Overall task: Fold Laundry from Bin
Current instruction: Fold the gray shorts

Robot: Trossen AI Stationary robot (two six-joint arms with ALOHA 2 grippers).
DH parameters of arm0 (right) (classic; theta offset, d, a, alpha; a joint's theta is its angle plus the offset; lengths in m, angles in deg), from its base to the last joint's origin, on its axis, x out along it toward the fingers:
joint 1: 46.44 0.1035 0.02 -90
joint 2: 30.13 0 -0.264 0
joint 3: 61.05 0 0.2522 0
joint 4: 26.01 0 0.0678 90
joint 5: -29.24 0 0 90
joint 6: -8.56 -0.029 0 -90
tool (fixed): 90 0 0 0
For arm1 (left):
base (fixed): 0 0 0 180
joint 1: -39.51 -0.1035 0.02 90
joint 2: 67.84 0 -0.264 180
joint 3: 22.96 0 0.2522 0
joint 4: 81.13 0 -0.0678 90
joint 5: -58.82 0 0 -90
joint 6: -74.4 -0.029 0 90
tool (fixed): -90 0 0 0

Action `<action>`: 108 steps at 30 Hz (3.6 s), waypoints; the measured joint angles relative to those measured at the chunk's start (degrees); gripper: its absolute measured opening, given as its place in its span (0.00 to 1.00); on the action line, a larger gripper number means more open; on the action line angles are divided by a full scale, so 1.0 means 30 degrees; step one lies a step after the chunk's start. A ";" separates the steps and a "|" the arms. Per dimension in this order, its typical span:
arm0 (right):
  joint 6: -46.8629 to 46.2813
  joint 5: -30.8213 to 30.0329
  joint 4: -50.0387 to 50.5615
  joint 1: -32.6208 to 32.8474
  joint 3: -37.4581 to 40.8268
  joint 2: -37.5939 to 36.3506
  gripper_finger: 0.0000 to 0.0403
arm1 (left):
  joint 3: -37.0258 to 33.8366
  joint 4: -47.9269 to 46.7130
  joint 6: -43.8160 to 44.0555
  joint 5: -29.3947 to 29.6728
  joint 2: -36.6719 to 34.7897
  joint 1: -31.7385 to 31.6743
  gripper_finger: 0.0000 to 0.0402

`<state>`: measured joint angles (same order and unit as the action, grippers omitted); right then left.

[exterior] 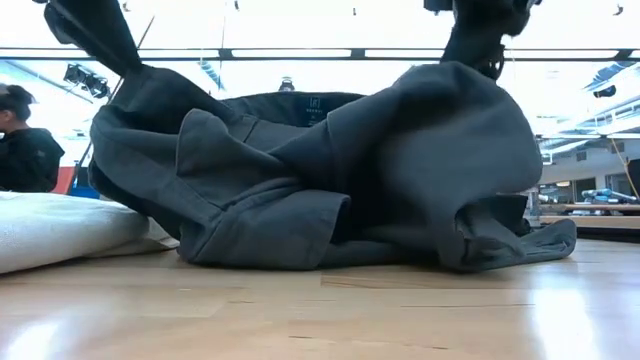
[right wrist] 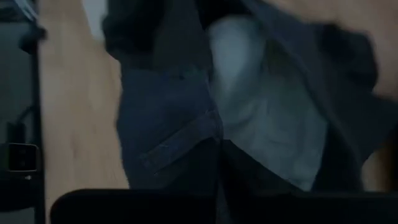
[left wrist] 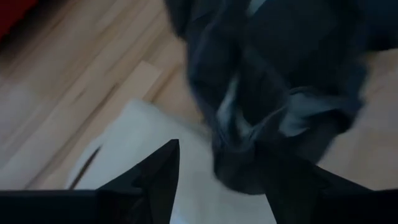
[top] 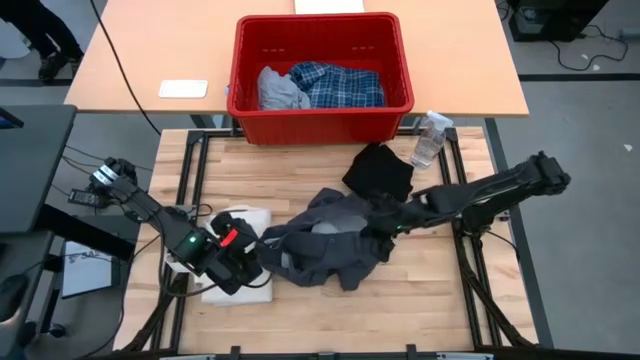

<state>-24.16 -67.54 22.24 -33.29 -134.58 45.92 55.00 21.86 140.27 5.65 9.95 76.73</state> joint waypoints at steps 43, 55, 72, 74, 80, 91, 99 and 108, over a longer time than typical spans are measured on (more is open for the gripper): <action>0.0453 -0.3020 -0.6123 0.2760 1.1744 -0.8860 0.72 | -0.2965 0.5589 -0.3183 -0.1257 -0.0004 -0.1590 0.26; 0.4790 -0.0446 -0.8968 0.0547 1.1744 -0.8065 0.44 | -0.2965 0.5567 -0.4923 -0.3237 -0.0004 -0.2978 0.03; 0.4562 0.1949 0.1542 -0.2385 0.2826 -0.7897 0.04 | 0.1411 0.2132 -0.7241 -0.3180 -0.3999 -0.3107 0.02; 0.5111 0.1454 0.4237 -0.2540 -0.0020 -0.7577 0.04 | 0.2994 0.0977 -0.8673 -0.3174 -0.4339 -0.3107 0.02; 0.5929 0.1145 1.0806 -0.2843 -0.8559 -0.5548 0.04 | 0.8301 -0.0028 -1.3947 -0.3158 -0.4470 -0.3107 0.02; 0.6609 0.4338 1.8389 -0.2928 -2.2932 0.0114 0.04 | 1.4602 -0.0050 -1.6741 -0.2179 -0.3466 -0.3470 0.02; 0.3948 1.0785 1.7218 -0.3088 -2.3351 -0.0233 0.04 | 1.5992 0.0359 -1.6151 -0.6714 -0.2995 -0.3457 0.02; 0.4227 1.2070 1.7473 -0.2075 -2.2775 0.0335 0.04 | 1.5948 -0.0152 -1.3744 -0.9225 -0.2038 -0.2496 0.02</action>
<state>-11.48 -31.33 74.66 -39.51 -202.90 46.93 102.85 21.40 99.04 -22.02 3.84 69.24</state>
